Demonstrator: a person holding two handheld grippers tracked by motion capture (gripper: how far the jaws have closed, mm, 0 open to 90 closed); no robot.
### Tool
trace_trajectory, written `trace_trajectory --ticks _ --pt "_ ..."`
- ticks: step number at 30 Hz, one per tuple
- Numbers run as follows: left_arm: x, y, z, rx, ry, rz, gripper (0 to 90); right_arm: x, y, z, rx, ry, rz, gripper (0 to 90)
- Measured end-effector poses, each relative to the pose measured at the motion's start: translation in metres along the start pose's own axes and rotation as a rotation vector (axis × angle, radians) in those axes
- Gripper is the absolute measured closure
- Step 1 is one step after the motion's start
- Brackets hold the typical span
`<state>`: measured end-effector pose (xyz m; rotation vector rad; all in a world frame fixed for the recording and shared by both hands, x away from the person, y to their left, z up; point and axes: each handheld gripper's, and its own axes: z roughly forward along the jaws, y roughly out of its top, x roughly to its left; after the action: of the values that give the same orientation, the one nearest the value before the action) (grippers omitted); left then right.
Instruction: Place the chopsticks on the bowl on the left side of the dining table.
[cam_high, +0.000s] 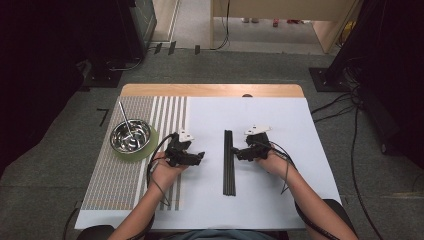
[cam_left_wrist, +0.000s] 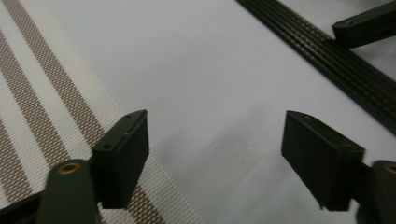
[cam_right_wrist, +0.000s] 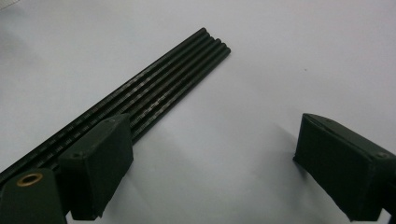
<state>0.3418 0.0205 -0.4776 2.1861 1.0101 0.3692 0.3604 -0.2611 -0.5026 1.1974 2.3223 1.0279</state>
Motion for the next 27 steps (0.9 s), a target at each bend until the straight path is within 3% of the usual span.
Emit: trace_trajectory --ticks 4,27 --pt "-0.002 0.001 0.001 -0.005 -0.025 -0.024 26.7 0.0 0.0 0.0 0.0 0.0 0.0 11.0" --pt "-0.019 0.005 0.001 -0.02 -0.092 -0.036 30.3 0.0 0.0 0.0 -0.001 0.0 0.0 11.0"
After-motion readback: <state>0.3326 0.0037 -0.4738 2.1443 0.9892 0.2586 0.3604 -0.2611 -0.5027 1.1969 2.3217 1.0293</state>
